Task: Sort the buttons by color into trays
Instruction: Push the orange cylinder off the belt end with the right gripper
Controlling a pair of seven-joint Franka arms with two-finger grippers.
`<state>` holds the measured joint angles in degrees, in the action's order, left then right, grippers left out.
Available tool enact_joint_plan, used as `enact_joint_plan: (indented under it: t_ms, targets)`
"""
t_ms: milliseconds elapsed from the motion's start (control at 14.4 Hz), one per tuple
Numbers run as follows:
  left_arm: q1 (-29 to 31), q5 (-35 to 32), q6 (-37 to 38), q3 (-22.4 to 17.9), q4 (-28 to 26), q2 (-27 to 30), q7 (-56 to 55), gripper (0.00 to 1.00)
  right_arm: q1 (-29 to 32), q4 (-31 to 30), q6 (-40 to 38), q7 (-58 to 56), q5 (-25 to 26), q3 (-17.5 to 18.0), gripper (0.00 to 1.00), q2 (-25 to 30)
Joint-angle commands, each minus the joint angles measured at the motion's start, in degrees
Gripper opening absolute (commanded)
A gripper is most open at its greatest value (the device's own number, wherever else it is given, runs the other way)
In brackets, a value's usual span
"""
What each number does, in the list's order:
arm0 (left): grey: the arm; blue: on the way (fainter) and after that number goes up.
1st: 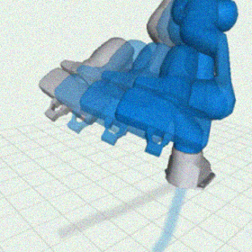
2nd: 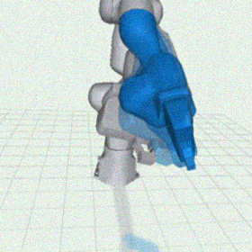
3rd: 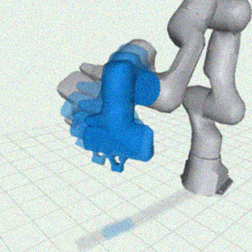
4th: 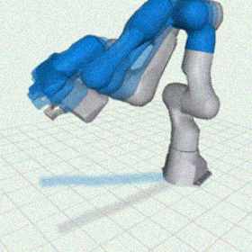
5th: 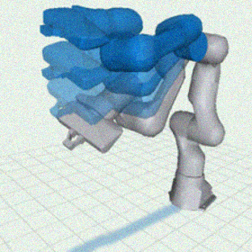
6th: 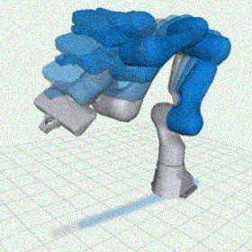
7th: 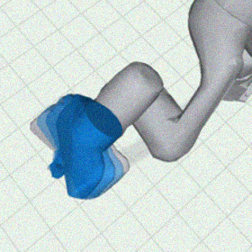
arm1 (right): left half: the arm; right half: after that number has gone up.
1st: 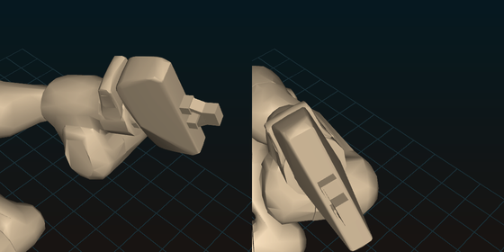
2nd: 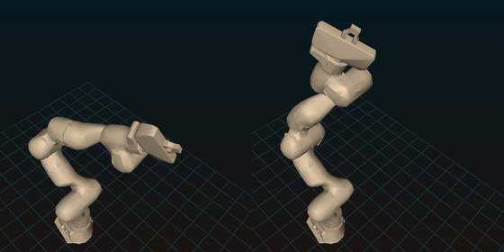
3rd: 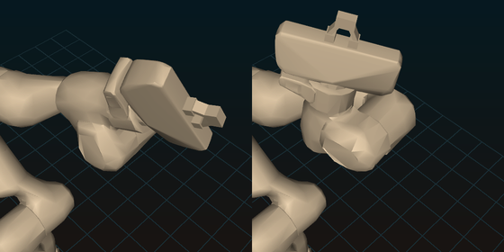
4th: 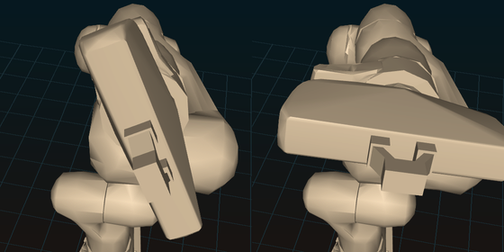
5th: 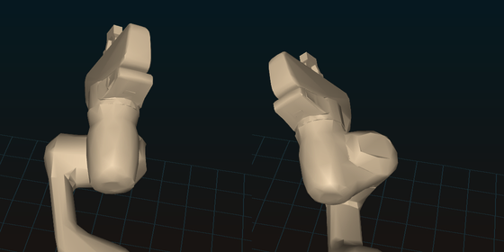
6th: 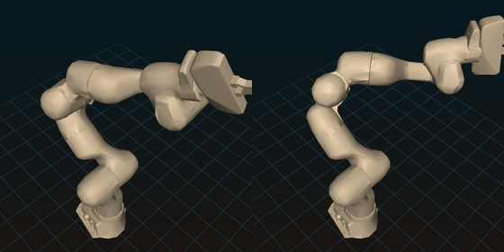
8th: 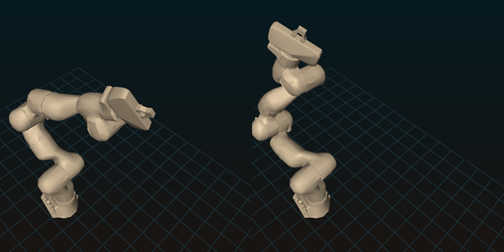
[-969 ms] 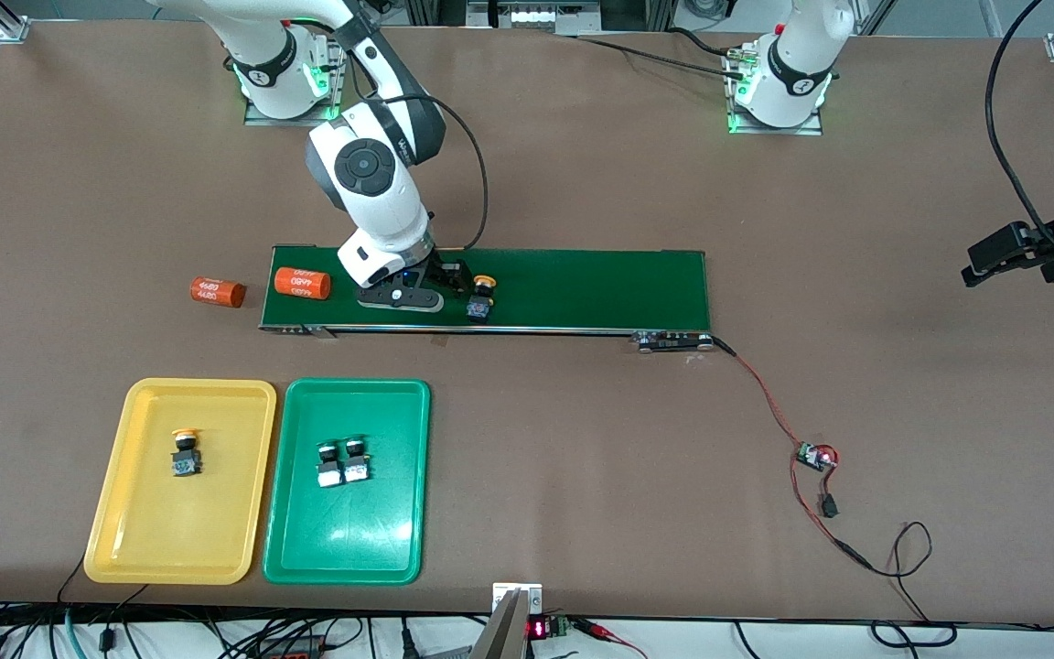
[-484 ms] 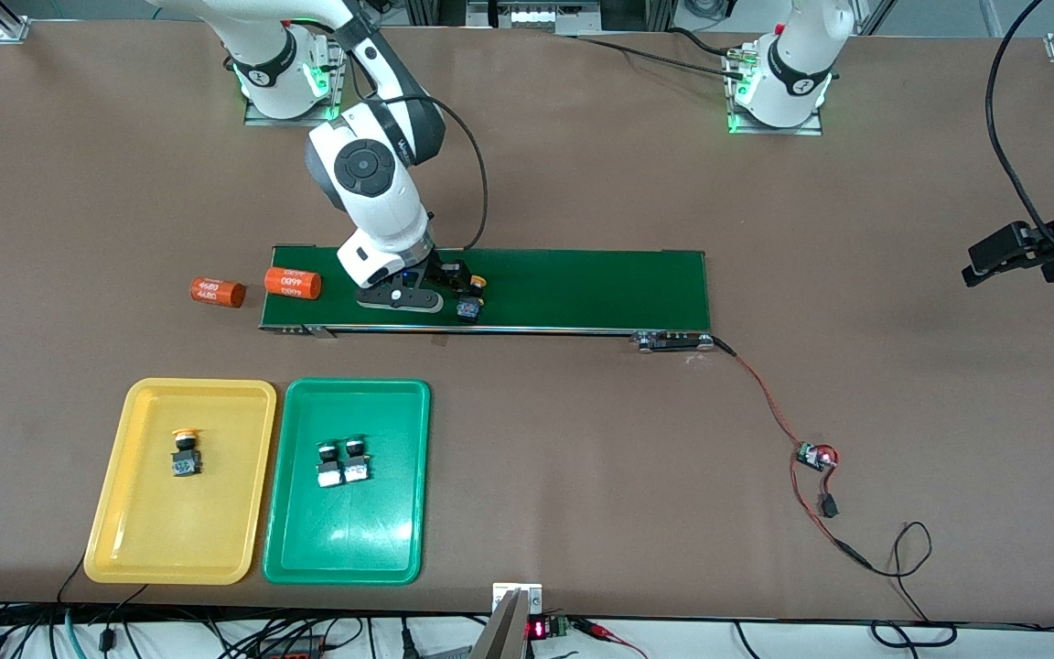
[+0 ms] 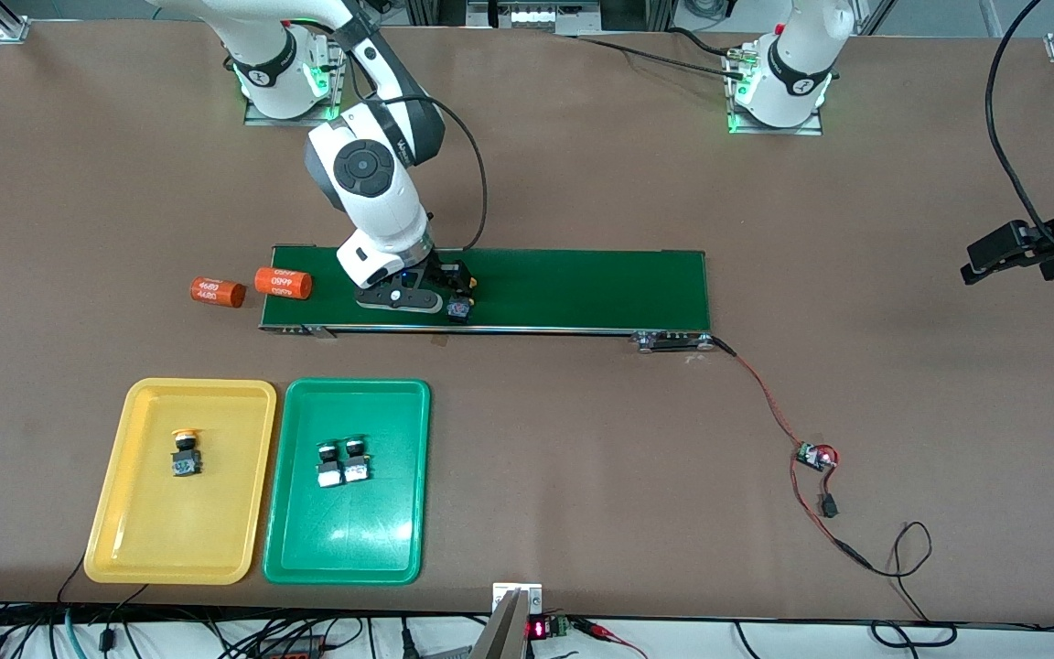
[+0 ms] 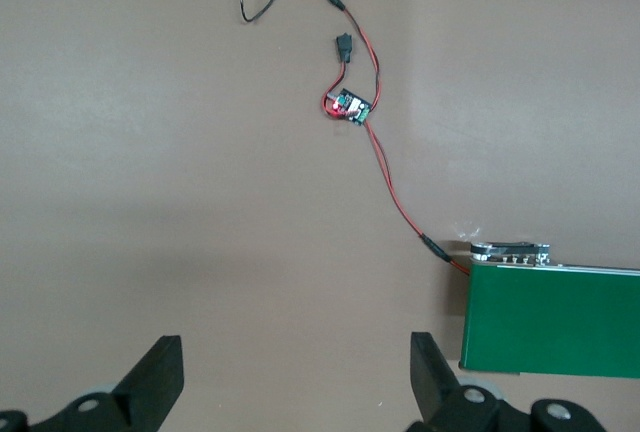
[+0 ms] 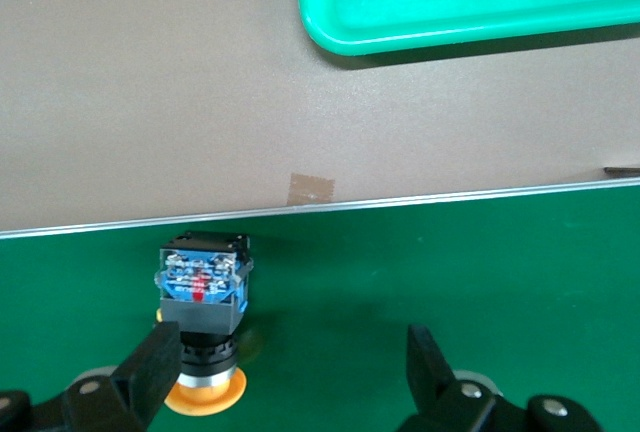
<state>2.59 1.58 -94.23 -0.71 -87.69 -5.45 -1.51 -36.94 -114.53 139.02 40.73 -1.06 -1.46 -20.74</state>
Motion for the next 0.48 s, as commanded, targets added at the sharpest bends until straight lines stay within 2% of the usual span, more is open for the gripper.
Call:
enact_joint_plan:
  t_ms: [0,415]
  targets:
    - [0.4,-0.1,1.2,-0.2,0.6,0.1,0.7,1.0,-0.1,1.2,-0.5,0.8,-0.4,0.0,1.0,-0.6]
    - [0.3,-0.1,1.2,-0.1,0.7,0.0,0.6,1.0,-0.1,1.2,-0.1,1.1,-0.3,0.0,1.0,-1.6]
